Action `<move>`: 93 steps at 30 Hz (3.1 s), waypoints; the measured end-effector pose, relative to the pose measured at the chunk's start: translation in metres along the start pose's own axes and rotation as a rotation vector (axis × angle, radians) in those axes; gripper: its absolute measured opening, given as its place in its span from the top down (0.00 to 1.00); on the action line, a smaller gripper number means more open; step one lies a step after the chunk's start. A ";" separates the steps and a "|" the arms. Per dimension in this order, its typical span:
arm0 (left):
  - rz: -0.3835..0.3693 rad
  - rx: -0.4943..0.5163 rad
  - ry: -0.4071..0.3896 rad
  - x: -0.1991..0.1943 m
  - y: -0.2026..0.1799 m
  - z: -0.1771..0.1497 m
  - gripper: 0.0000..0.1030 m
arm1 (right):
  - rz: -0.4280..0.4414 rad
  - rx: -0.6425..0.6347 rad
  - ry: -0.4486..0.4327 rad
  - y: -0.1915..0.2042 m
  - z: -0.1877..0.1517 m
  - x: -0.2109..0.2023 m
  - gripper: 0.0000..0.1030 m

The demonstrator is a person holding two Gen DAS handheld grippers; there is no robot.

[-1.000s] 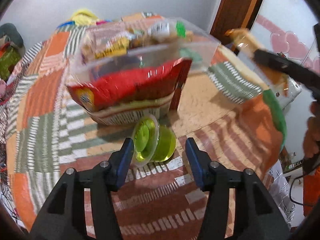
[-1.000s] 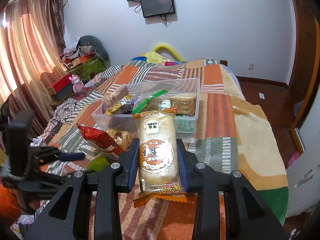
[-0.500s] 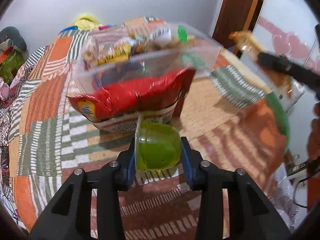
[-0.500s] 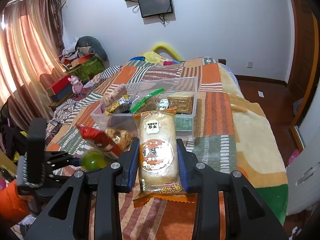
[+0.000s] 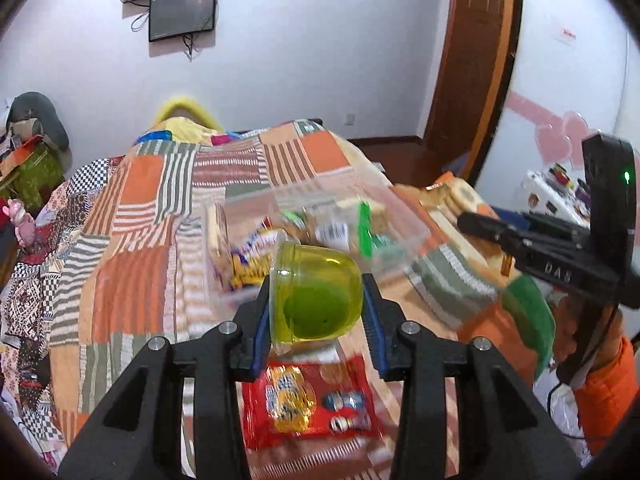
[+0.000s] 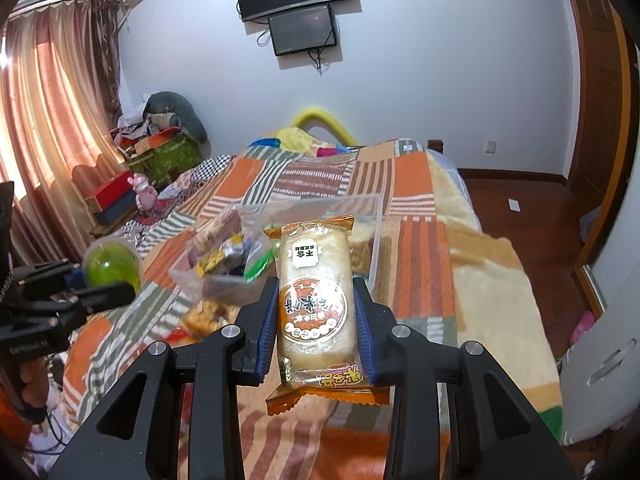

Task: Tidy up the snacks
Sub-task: 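Lift both snacks over the clear box and open both tools, then grasp the pastry tray with left tool while right tool grasps the red snack bag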

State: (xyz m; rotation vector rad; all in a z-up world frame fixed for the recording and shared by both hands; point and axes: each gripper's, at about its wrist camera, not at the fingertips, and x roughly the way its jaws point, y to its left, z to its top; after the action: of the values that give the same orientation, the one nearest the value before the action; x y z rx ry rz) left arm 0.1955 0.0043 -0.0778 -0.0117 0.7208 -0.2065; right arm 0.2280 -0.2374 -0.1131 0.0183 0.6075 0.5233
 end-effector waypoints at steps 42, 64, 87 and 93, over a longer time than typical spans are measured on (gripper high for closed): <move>0.164 -0.059 0.033 0.069 0.068 0.027 0.33 | -0.024 0.001 0.078 -0.010 0.034 0.053 0.36; 0.140 -0.058 0.311 0.071 0.075 -0.124 0.24 | -0.073 -0.074 0.124 0.021 -0.025 0.005 0.12; 0.074 -0.199 0.255 0.049 0.090 -0.118 0.24 | 0.040 -0.220 0.383 0.070 -0.066 0.101 0.00; 0.057 -0.185 0.236 0.054 0.083 -0.108 0.24 | 0.085 -0.205 0.384 0.065 -0.070 0.102 0.11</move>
State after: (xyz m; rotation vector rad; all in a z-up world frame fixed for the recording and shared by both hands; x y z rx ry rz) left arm 0.1795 0.0813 -0.2016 -0.1448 0.9726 -0.0862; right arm 0.2305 -0.1417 -0.2146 -0.2567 0.9272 0.6765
